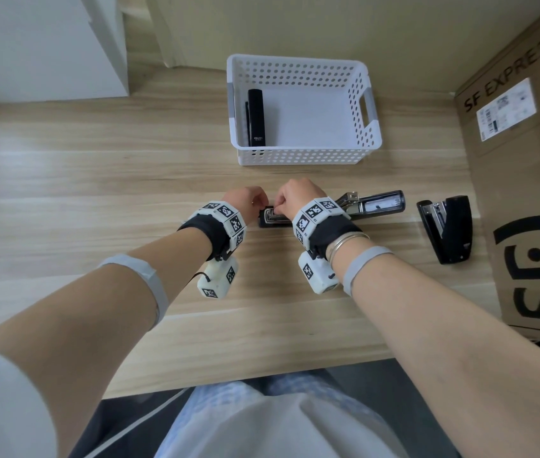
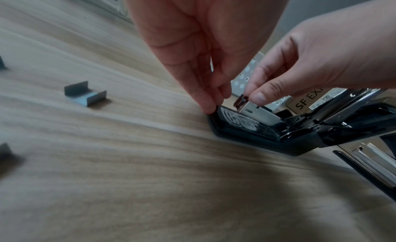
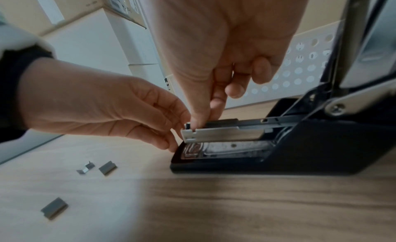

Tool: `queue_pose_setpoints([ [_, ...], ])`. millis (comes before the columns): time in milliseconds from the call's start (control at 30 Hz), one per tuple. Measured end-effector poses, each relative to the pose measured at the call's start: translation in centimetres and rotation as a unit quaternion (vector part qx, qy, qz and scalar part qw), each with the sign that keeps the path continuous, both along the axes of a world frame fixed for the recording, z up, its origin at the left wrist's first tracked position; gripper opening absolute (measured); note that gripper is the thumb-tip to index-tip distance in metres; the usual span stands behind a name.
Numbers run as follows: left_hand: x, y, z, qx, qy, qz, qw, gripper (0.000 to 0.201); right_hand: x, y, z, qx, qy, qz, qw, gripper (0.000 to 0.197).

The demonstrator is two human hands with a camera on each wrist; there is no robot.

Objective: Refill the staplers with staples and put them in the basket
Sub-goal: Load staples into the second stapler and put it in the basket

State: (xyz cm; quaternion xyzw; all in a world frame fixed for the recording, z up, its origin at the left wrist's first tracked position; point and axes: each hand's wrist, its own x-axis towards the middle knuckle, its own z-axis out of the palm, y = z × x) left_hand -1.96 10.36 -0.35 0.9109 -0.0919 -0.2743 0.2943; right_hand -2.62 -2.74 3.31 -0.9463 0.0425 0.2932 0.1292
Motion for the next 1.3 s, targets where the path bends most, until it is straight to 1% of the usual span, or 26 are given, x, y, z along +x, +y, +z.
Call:
queue_pose_setpoints([
  [300,-0.1,-0.2,0.1,0.01,0.004,0.0,1.0,0.033,-0.3,0.3,-0.3,-0.007,-0.016,0.005,1.0,0.009],
  [400,-0.1,-0.1,0.3,-0.004,0.002,0.005,1.0,0.03,0.0,0.1,-0.3,0.003,0.003,-0.003,1.0,0.012],
  [500,-0.1,-0.1,0.4,-0.004,0.005,0.0,1.0,0.03,0.2,0.0,-0.3,0.015,0.016,-0.017,1.0,0.01],
  [833,-0.3,-0.1,0.5,-0.006,0.005,0.004,1.0,0.029,-0.3,0.1,-0.5,0.01,0.002,-0.009,1.0,0.01],
  [900,-0.3,-0.1,0.5,-0.014,-0.004,-0.001,1.0,0.029,-0.3,-0.1,-0.4,0.019,-0.01,-0.007,1.0,0.013],
  [967,-0.6,0.1,0.5,-0.04,-0.032,-0.02,0.998,0.03,-0.2,-0.3,-0.2,0.023,-0.015,-0.008,1.0,0.016],
  [1067,-0.8,0.5,0.7,-0.075,-0.06,-0.09,0.991,0.029,-0.3,-0.7,0.0,0.01,-0.003,-0.003,1.0,0.022],
  [1167,-0.6,0.6,1.1,-0.046,-0.063,-0.158,0.984,0.027,-0.5,-1.3,0.1,0.009,-0.024,-0.009,1.0,0.027],
  [1233,-0.5,0.3,1.2,-0.031,-0.083,-0.179,0.98,0.024,-0.7,-1.4,0.0,0.007,-0.025,-0.008,1.0,0.028],
  [1300,-0.4,0.0,1.4,-0.025,-0.103,-0.184,0.977,0.021,-0.7,-1.5,0.0,0.006,-0.023,-0.006,1.0,0.028],
])
